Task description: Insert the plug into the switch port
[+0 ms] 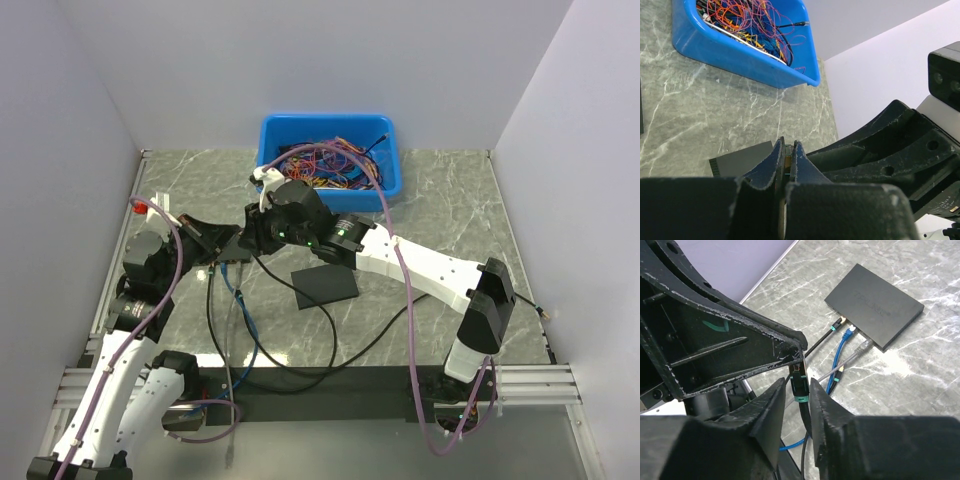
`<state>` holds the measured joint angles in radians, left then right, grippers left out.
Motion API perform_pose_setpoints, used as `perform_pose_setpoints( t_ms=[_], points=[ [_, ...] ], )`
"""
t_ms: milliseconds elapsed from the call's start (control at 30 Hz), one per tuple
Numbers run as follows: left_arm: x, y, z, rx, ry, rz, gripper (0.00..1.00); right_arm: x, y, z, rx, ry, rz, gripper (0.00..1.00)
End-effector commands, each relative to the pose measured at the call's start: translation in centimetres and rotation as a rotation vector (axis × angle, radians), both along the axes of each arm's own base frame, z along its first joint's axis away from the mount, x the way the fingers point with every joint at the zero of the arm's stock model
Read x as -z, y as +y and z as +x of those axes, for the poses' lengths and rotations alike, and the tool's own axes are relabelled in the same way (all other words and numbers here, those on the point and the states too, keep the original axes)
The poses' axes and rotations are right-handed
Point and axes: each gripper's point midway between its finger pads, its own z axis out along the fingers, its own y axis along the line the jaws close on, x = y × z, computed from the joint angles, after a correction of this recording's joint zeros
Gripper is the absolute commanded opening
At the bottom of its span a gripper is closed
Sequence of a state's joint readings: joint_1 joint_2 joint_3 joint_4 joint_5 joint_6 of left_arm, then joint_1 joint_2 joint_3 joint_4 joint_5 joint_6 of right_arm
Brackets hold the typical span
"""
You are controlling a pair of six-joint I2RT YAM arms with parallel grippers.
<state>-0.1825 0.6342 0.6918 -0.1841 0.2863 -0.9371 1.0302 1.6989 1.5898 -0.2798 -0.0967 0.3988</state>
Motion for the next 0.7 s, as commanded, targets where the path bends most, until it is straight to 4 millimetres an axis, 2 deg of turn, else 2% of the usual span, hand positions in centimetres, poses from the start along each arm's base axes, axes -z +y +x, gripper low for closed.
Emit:
perform_pose_setpoints(
  t_ms=[0, 300, 367, 500, 533, 567, 633, 667],
  points=[
    [-1.1, -0.1, -0.1, 0.006, -0.05, -0.004, 0.01, -3.4, 0.1, -0.1, -0.006, -0.046, 0.081, 0.33],
    [-1.5, -0.1, -0.1, 0.006, -0.065, -0.007, 0.0, -2.0, 0.6, -0.1, -0.017, -0.025, 0.059, 0.21],
    [-1.5, -0.1, -0.2, 0.009, -0.067, -0.007, 0.0, -1.9, 0.6, -0.2, -0.017, -0.026, 0.057, 0.17],
    [-1.4, -0.1, 0.0, 0.008, -0.067, -0.003, 0.02, -0.7, 0.2, 0.0, -0.002, -0.018, 0.033, 0.0],
    [-1.2, 0.0, 0.0, 0.004, -0.06, 0.004, 0.05, -0.5, 0.0, 0.1, 0.008, -0.021, 0.028, 0.0],
    [-1.2, 0.1, 0.1, -0.003, -0.062, 0.011, 0.13, 0.2, -0.5, 0.0, 0.014, -0.017, 0.013, 0.0],
    [-0.8, 0.2, 0.3, -0.013, -0.049, 0.023, 0.23, 1.2, -1.4, 0.4, 0.051, -0.023, -0.021, 0.0],
    [-0.8, 0.3, 0.4, -0.017, -0.05, 0.028, 0.35, 1.5, -1.9, 0.6, 0.068, -0.023, -0.034, 0.0]
  ],
)
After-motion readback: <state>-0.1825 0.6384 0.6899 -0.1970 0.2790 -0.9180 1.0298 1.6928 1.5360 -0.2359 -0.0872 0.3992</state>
